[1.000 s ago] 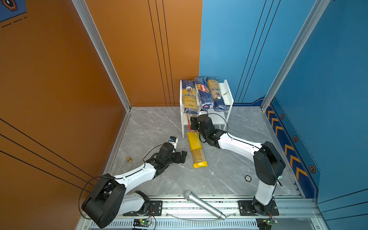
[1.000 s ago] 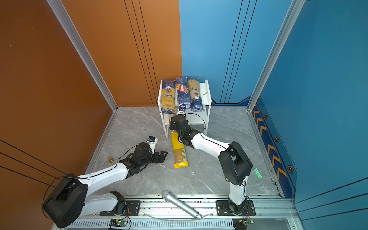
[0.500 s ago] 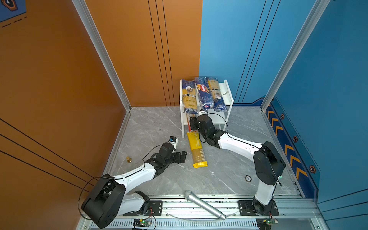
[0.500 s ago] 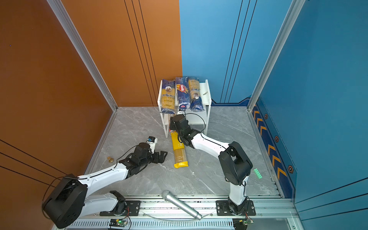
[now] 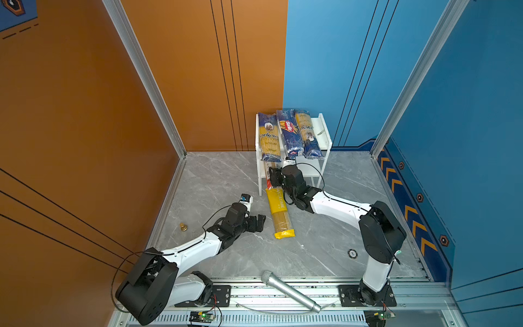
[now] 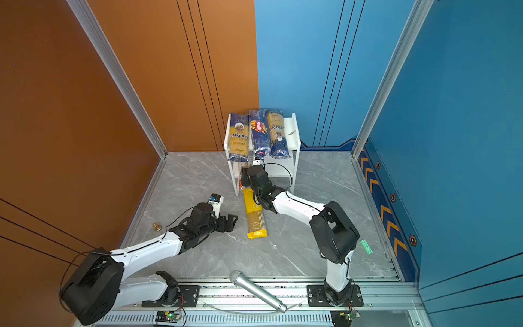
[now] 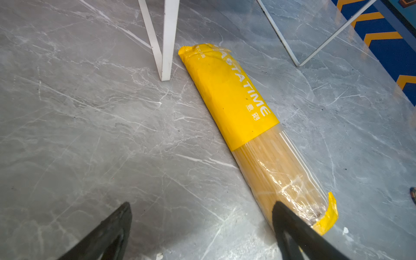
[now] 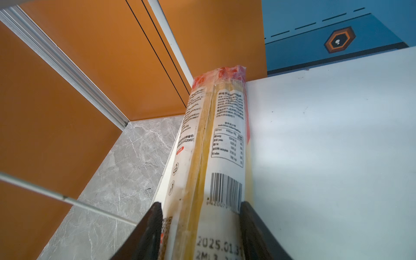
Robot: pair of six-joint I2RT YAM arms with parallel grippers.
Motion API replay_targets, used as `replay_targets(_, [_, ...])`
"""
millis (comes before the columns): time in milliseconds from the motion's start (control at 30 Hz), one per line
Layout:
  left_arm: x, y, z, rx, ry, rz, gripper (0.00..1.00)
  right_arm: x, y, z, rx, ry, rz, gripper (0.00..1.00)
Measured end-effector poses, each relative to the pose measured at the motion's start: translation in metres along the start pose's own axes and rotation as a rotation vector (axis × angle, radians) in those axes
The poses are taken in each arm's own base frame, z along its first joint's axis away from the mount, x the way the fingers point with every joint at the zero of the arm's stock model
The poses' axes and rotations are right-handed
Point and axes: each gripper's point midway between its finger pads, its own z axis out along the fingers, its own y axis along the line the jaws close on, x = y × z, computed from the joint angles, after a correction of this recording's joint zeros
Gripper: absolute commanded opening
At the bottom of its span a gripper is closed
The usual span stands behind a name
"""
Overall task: Arrange pasta packages on shelves
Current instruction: Place the pasta bag on the shelf.
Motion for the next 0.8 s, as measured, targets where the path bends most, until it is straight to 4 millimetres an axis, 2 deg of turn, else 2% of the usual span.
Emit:
replay_targets(533, [-0.003, -0.001, -0.002, 0.004, -0.011, 0.0, 0.98, 0.001, -0.005, -0.021, -0.022, 0.013, -0.012, 0.61])
replay_targets(800, [-0.003, -0.001, -0.002, 0.005, -0.011, 0.0, 0.98, -0.009, -0.002, -0.048, -0.062, 0.008, -0.021, 0.63])
